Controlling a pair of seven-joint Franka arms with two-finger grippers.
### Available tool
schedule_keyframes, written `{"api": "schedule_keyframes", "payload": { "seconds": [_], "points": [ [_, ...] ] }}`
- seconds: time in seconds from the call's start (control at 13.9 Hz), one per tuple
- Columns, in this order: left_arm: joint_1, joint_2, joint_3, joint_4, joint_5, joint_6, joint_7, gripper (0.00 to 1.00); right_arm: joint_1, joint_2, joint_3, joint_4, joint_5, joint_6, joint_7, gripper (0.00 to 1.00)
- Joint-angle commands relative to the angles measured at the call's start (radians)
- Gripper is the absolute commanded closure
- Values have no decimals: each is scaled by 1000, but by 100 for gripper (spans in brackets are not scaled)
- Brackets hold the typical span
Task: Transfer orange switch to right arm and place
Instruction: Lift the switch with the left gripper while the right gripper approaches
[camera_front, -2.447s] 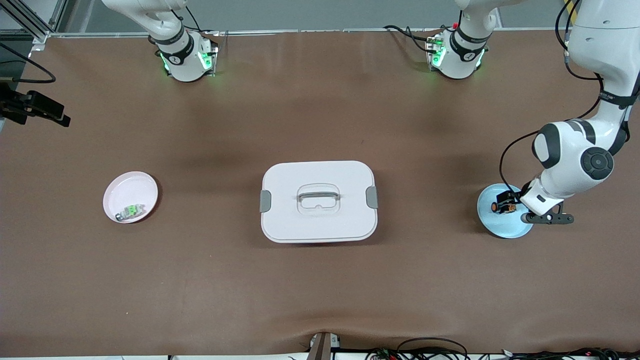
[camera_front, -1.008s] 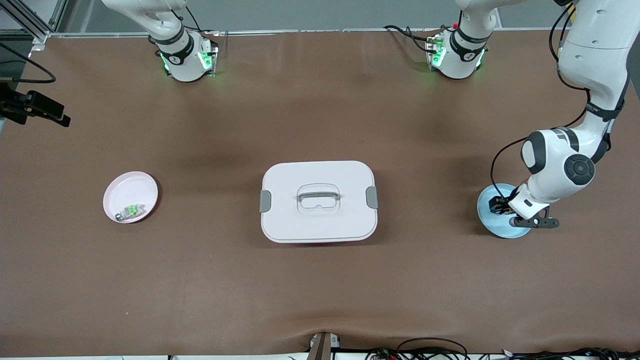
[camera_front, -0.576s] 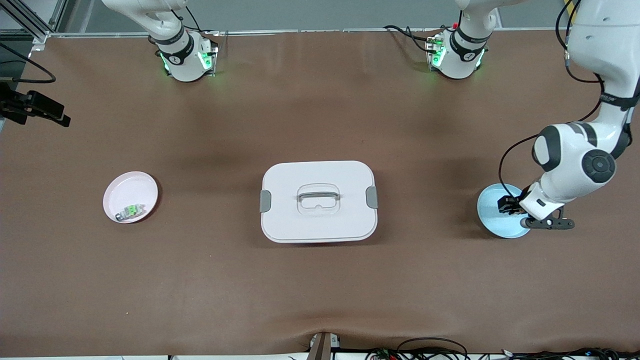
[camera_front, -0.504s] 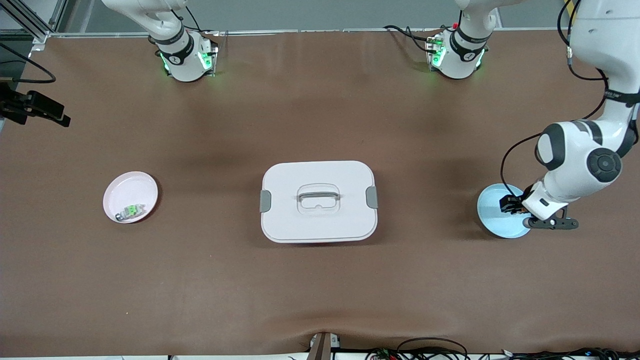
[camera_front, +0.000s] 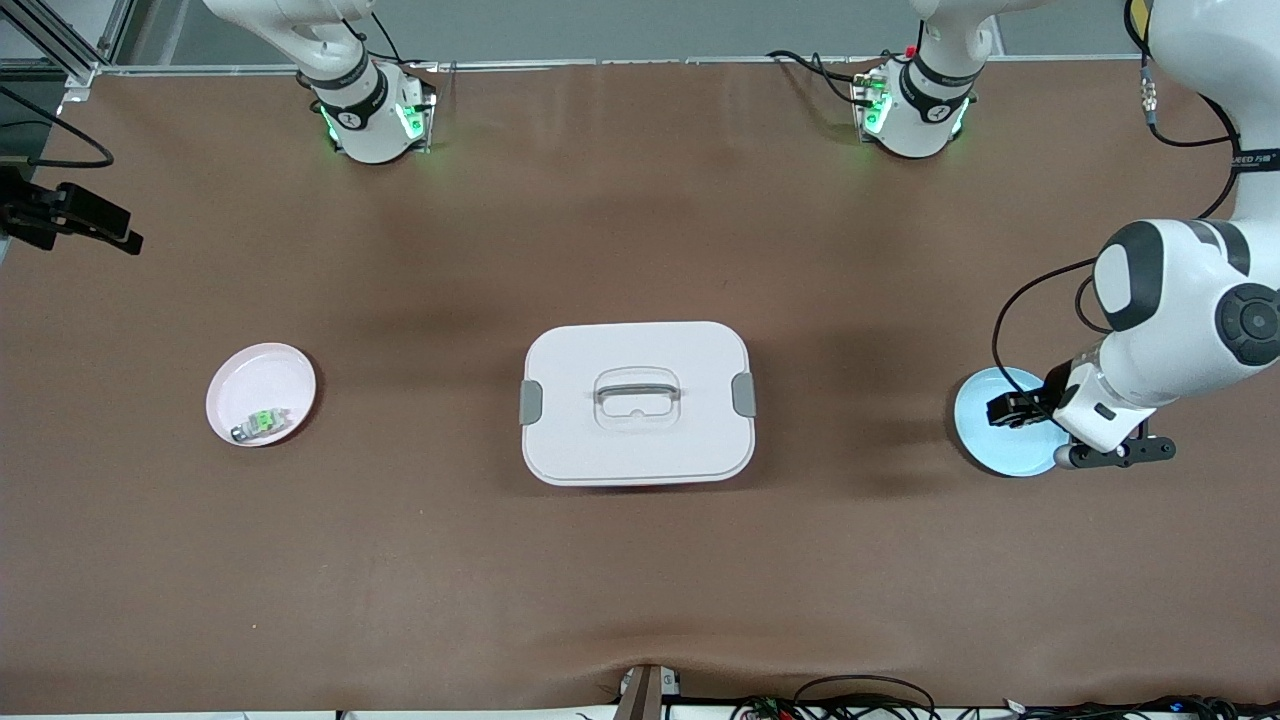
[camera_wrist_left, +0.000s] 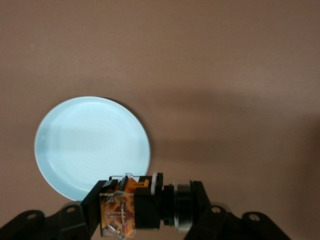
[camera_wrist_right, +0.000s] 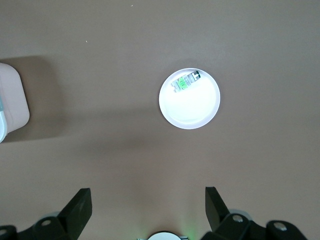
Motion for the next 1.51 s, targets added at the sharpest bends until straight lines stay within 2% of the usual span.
{"api": "schedule_keyframes", "payload": {
  "seconds": [0.0, 0.29, 0.58, 0.72, 0.86, 1.08, 1.3, 1.44],
  "points": [
    [-4, 3, -40, 98, -54, -118, -106, 100, -6, 10, 13, 11, -3, -4, 0, 0],
    [-5, 6, -122, 181, -135, -215, -280, 100, 31, 27, 14, 12, 0, -6, 9, 0],
    [-37, 18, -198, 266, -205, -250, -583, 100, 86, 56, 14, 11, 0, -4, 12, 0],
    [-95, 29, -204, 292, -214, -250, -741, 100, 109, 70, 14, 11, 0, -3, 12, 0],
    [-141, 46, -204, 318, -273, -250, -846, 100, 124, 70, 14, 11, 0, -3, 15, 0],
    [-204, 61, -204, 343, -303, -247, -1028, 100, 204, 67, 16, 12, 0, -7, 37, 0],
    [-278, 87, -204, 369, -303, -238, -1200, 100, 325, 65, 17, 24, 0, -13, 254, 0],
    [-325, 114, -202, 411, -304, -236, -1295, 100, 385, 65, 17, 24, 60, -6, 337, 0]
  ]
}}
